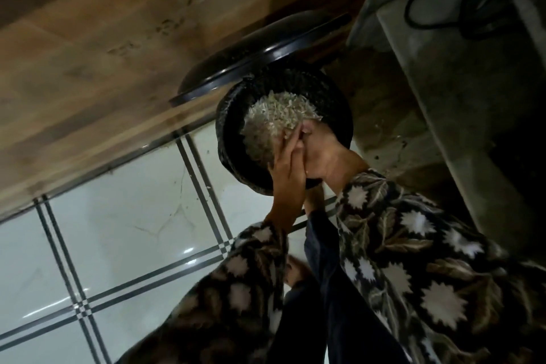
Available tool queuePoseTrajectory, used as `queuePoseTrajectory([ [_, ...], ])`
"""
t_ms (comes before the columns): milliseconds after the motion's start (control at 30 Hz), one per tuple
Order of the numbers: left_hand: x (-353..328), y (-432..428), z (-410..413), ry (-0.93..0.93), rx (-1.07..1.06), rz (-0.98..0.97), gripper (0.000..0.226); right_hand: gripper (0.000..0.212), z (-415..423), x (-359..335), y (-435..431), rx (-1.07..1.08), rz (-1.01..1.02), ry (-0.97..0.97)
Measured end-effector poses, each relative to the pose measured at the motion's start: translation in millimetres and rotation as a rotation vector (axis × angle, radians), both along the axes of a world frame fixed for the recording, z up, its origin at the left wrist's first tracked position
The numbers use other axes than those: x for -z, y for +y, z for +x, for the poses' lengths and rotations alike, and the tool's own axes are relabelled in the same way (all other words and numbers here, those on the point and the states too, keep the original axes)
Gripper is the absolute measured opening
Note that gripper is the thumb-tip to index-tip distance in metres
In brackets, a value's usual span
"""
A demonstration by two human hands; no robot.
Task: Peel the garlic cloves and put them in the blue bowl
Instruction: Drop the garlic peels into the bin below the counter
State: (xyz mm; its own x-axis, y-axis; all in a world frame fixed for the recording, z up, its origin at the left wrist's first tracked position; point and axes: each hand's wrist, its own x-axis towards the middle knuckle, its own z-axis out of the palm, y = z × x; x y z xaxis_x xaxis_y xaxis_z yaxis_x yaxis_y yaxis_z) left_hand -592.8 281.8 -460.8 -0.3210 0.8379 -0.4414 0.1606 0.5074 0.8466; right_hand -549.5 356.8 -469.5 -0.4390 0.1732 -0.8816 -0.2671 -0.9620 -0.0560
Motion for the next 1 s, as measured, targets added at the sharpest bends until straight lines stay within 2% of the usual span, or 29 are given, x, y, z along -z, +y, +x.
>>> queuePoseTrajectory([
  [33, 12, -4, -7, 0.051, 0.023, -0.173, 0.050, 0.057, 1, -9, -1, -0.052, 0.010, -0.020],
  [100, 23, -8, -23, 0.066, -0.147, -0.370, 0.068, 0.054, 14, -30, -2, -0.142, 0.079, -0.049],
  [133, 19, -12, -31, 0.059, -0.194, -0.373, 0.065, 0.050, 22, -42, -3, -0.163, 0.114, -0.068],
  [167, 4, -17, -36, 0.065, -0.172, -0.353, 0.054, 0.046, 29, -55, -5, -0.185, 0.162, -0.121],
  [267, -62, -37, -43, 0.028, -0.145, -0.326, 0.029, 0.036, 44, -110, -20, -0.268, 0.368, -0.379],
  [400, -169, -54, -27, -0.031, -0.266, -0.187, 0.017, 0.033, 75, -219, -59, -0.214, 0.535, -0.403],
  [500, -263, -54, 15, -0.080, -0.253, -0.062, 0.019, 0.024, 115, -317, -101, -0.136, 0.746, -0.454],
  [600, -351, -66, 82, -0.136, -0.091, 0.088, 0.019, 0.018, 176, -393, -153, -0.073, 0.996, -0.544],
  [733, -429, -88, 187, -0.229, 0.267, 0.190, 0.027, 0.016, 290, -467, -213, 0.085, 1.193, -0.813],
  [867, -460, -115, 302, -0.199, 0.601, 0.261, 0.032, 0.029, 419, -486, -267, 0.379, 1.130, -1.297],
  [933, -462, -129, 360, -0.150, 0.771, 0.271, 0.022, 0.021, 474, -481, -294, 0.415, 1.041, -1.480],
  [1000, -459, -133, 406, -0.054, 0.849, 0.277, 0.020, 0.023, 516, -473, -315, 0.376, 0.945, -1.640],
])
